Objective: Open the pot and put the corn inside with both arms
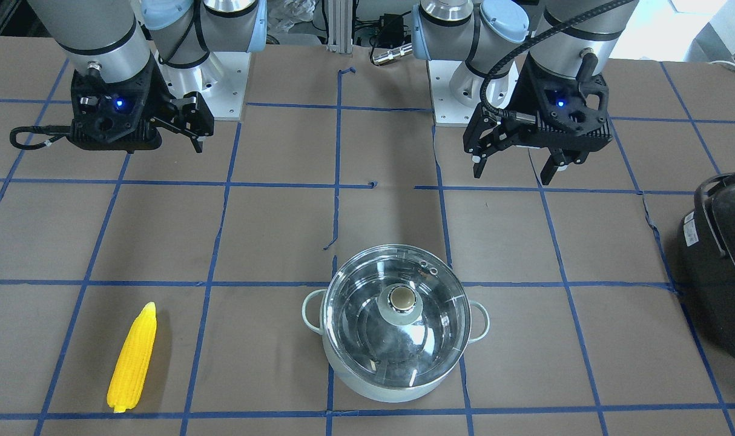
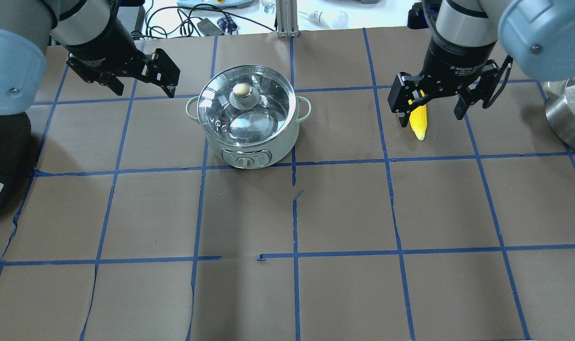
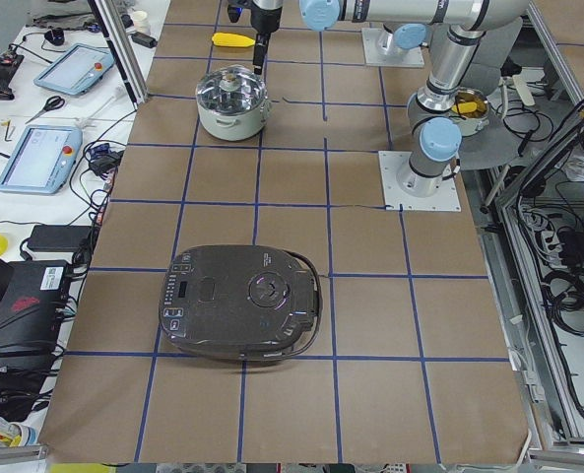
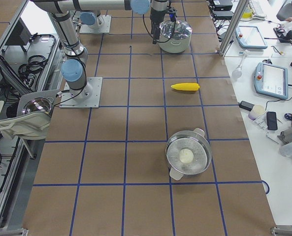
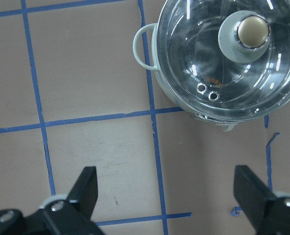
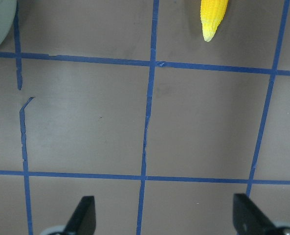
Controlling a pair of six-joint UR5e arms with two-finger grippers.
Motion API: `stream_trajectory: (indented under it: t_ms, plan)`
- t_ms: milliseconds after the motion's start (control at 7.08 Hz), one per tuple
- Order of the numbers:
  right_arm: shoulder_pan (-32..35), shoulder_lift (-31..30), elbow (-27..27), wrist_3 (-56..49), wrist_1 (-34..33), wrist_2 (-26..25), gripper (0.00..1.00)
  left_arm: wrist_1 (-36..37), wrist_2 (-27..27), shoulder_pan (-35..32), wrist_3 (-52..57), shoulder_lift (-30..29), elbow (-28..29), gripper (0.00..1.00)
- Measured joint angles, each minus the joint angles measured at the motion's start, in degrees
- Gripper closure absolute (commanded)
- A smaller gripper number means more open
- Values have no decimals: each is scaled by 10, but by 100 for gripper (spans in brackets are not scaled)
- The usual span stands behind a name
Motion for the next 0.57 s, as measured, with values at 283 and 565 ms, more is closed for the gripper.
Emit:
stream_trajectory:
  t_ms: [283,565]
  plan:
    - [0,0,0,0,0,-4,0,0,0,0,-1,0,-1,0]
    - [0,1,1,0,6,-22,0,-1,0,0,-1,1,-1,0]
